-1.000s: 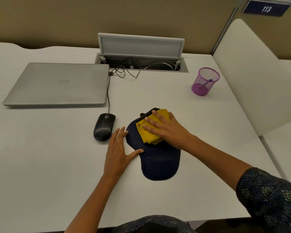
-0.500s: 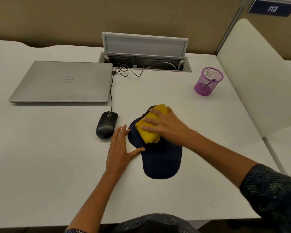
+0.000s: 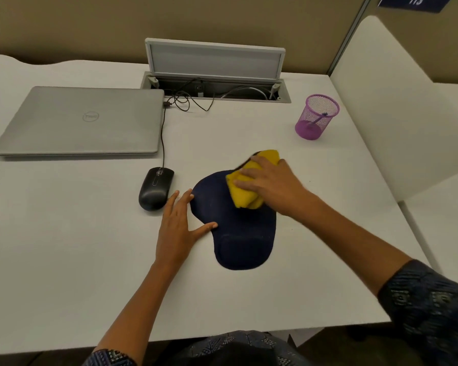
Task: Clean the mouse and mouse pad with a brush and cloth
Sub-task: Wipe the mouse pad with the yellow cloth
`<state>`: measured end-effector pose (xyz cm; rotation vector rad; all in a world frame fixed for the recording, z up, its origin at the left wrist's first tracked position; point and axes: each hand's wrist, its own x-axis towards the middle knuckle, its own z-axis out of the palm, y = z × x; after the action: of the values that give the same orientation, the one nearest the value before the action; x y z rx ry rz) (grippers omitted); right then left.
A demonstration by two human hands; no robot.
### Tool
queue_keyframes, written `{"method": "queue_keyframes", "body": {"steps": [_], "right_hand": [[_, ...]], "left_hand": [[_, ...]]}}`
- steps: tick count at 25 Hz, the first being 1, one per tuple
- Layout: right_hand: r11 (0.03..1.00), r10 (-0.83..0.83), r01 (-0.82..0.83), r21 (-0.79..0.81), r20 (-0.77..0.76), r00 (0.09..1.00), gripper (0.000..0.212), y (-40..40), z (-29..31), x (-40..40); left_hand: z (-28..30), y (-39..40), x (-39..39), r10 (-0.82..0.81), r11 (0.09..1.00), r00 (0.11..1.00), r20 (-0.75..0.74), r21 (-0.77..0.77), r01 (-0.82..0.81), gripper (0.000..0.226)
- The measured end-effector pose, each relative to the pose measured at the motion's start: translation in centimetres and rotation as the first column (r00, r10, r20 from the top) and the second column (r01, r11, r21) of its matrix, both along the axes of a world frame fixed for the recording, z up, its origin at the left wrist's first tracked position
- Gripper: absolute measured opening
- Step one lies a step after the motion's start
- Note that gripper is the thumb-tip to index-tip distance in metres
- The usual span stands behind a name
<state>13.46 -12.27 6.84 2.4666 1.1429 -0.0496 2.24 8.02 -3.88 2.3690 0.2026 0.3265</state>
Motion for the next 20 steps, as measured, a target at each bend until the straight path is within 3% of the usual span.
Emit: {"method": "queue_keyframes", "body": {"steps": [3, 7, 9, 13, 15, 18, 20], "right_hand": [[0.998, -0.041, 0.038, -0.053, -0.064, 0.997, 0.064, 1.5, -1.5, -2.1], [0.997, 0.064, -0.059, -0.057, 0.105, 0.992, 0.047, -5.3, -0.2, -5.7], [0.992, 0.126, -0.121, -0.046, 0.106, 0.986, 0.049, -8.5, 0.3, -6.3], [0.961, 0.001, -0.064, 0.268, 0.226, 0.974, 0.039, -7.3, 1.5, -4.1], [0.929, 0.034, -0.119, 0.35, 0.24, 0.97, 0.035, -3.3, 0.8, -4.6], [0.953, 0.187, -0.216, 0.212, 0.145, 0.971, 0.04, -1.1, -1.8, -7.1], [0.962, 0.186, -0.205, 0.183, 0.111, 0.976, 0.038, -3.5, -1.7, -7.2]], "left_hand": [[0.2, -0.1, -0.1, -0.001, 1.0, 1.0, -0.019, 0.008, 0.001, 0.083], [0.6, -0.3, -0.1, -0.003, 1.0, 1.0, -0.022, 0.002, 0.003, 0.081], [0.8, -0.5, -0.1, -0.007, 1.0, 1.0, -0.022, 0.008, 0.007, 0.08], [1.1, -0.5, -0.2, -0.013, 1.0, 1.0, -0.023, 0.028, 0.013, 0.079], [1.2, -0.5, -0.2, -0.025, 0.998, 0.999, -0.028, 0.057, 0.026, 0.079], [1.4, -0.5, -0.1, -0.03, 0.995, 0.999, -0.04, 0.095, 0.034, 0.079], [1.5, -0.5, -0.1, -0.03, 0.995, 0.998, -0.052, 0.097, 0.035, 0.08]]}}
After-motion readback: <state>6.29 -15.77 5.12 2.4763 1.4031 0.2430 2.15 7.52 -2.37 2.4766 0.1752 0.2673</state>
